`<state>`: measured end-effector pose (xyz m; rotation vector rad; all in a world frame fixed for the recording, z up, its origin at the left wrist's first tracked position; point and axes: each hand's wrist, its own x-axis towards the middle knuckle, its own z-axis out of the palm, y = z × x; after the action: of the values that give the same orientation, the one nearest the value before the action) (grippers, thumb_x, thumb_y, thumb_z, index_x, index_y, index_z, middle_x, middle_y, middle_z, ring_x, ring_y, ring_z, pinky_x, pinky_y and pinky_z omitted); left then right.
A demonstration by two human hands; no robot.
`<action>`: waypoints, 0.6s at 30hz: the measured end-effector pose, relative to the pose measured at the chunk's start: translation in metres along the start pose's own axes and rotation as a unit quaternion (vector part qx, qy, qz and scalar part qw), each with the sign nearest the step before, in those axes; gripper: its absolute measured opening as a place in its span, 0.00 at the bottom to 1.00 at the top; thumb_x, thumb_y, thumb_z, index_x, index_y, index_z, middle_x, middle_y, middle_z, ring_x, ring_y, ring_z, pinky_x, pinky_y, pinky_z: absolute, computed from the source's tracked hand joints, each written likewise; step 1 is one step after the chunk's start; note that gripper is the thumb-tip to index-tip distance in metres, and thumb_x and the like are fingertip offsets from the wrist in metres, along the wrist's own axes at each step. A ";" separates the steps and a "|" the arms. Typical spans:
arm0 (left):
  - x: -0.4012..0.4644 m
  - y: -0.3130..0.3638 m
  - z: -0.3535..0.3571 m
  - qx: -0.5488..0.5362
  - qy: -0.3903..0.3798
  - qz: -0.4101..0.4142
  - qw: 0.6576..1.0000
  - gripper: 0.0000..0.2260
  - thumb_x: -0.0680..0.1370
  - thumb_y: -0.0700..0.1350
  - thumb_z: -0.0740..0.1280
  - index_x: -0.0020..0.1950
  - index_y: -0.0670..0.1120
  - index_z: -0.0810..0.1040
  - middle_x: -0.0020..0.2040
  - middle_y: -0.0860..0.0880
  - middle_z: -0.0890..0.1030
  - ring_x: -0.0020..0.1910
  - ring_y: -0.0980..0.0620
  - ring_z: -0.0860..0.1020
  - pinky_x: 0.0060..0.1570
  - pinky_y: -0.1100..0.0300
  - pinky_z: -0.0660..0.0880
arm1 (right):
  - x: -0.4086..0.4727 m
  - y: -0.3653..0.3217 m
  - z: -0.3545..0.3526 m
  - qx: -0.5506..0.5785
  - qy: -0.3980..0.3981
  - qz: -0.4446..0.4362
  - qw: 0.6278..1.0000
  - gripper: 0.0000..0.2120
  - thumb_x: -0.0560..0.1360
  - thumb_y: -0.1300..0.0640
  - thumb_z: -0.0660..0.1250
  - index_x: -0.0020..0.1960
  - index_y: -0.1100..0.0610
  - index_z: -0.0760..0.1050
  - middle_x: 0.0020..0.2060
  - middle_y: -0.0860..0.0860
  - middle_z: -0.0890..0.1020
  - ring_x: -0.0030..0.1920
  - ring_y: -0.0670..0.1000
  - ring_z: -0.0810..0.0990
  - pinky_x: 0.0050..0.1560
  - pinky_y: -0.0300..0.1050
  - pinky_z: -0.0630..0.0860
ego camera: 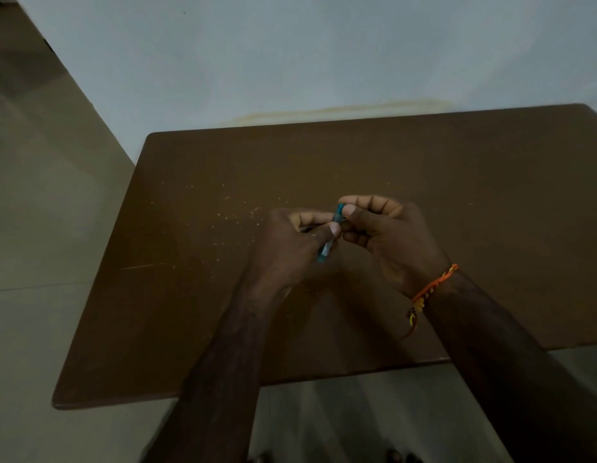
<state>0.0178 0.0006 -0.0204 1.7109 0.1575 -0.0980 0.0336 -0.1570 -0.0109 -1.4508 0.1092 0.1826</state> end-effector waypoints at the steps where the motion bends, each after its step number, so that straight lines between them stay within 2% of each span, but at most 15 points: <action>1: 0.000 0.001 0.000 0.002 0.002 -0.001 1.000 0.06 0.76 0.43 0.75 0.52 0.48 0.87 0.39 0.52 0.89 0.40 0.56 0.88 0.36 0.65 0.81 | 0.000 0.000 0.000 -0.008 0.001 -0.002 1.000 0.05 0.78 0.64 0.67 0.52 0.60 0.81 0.43 0.57 0.83 0.43 0.50 0.82 0.47 0.44 0.80; 4: -0.002 0.002 -0.001 0.003 0.007 0.001 1.000 0.05 0.76 0.41 0.75 0.51 0.47 0.87 0.39 0.52 0.89 0.39 0.57 0.87 0.35 0.67 0.80 | 0.001 0.001 -0.002 -0.024 0.001 0.002 1.000 0.05 0.78 0.64 0.67 0.51 0.60 0.82 0.42 0.57 0.84 0.41 0.49 0.82 0.45 0.43 0.81; 6: -0.002 0.003 -0.002 0.015 0.002 0.014 1.000 0.05 0.77 0.41 0.75 0.49 0.50 0.87 0.39 0.53 0.88 0.39 0.58 0.87 0.35 0.66 0.81 | 0.002 0.000 -0.003 -0.043 -0.003 -0.003 0.999 0.05 0.78 0.65 0.67 0.50 0.59 0.82 0.41 0.57 0.85 0.40 0.49 0.83 0.44 0.43 0.82; 8: -0.001 0.004 -0.003 0.054 -0.007 0.034 0.998 0.08 0.77 0.42 0.74 0.45 0.56 0.86 0.39 0.53 0.89 0.40 0.57 0.87 0.41 0.61 0.85 | 0.005 -0.001 -0.004 -0.108 -0.005 -0.035 0.994 0.07 0.78 0.66 0.66 0.47 0.57 0.81 0.40 0.57 0.85 0.38 0.49 0.84 0.42 0.43 0.83; 10: 0.000 0.003 -0.003 0.095 -0.017 0.052 0.994 0.10 0.78 0.43 0.73 0.44 0.59 0.86 0.39 0.51 0.89 0.42 0.52 0.87 0.46 0.51 0.86 | 0.007 -0.002 -0.004 -0.174 -0.005 -0.063 0.983 0.10 0.79 0.66 0.65 0.45 0.54 0.79 0.37 0.56 0.84 0.36 0.49 0.84 0.40 0.44 0.83; 12: 0.001 0.004 -0.002 0.122 -0.021 0.067 0.990 0.10 0.78 0.43 0.72 0.44 0.59 0.86 0.39 0.49 0.88 0.42 0.47 0.87 0.47 0.44 0.85 | 0.008 -0.002 -0.006 -0.216 -0.002 -0.075 0.973 0.10 0.79 0.65 0.65 0.44 0.53 0.79 0.36 0.55 0.85 0.35 0.49 0.85 0.39 0.44 0.84; 16: 0.000 0.002 -0.002 0.126 -0.018 0.062 0.990 0.08 0.78 0.43 0.73 0.45 0.58 0.85 0.38 0.51 0.88 0.40 0.51 0.87 0.47 0.43 0.85 | 0.010 -0.001 -0.008 -0.292 -0.002 -0.094 0.952 0.08 0.75 0.59 0.68 0.42 0.48 0.80 0.35 0.51 0.86 0.37 0.48 0.87 0.42 0.52 0.85; 18: 0.000 0.001 -0.002 0.115 -0.015 0.057 0.992 0.07 0.78 0.43 0.73 0.47 0.56 0.86 0.37 0.51 0.88 0.40 0.50 0.87 0.46 0.42 0.85 | 0.010 -0.001 -0.008 -0.314 -0.002 -0.105 0.944 0.06 0.72 0.55 0.68 0.40 0.45 0.81 0.35 0.49 0.86 0.37 0.47 0.87 0.43 0.54 0.85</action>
<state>0.0183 0.0026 -0.0192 1.9437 0.0256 -0.0594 0.0438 -0.1649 -0.0125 -2.0851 -0.1197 0.0428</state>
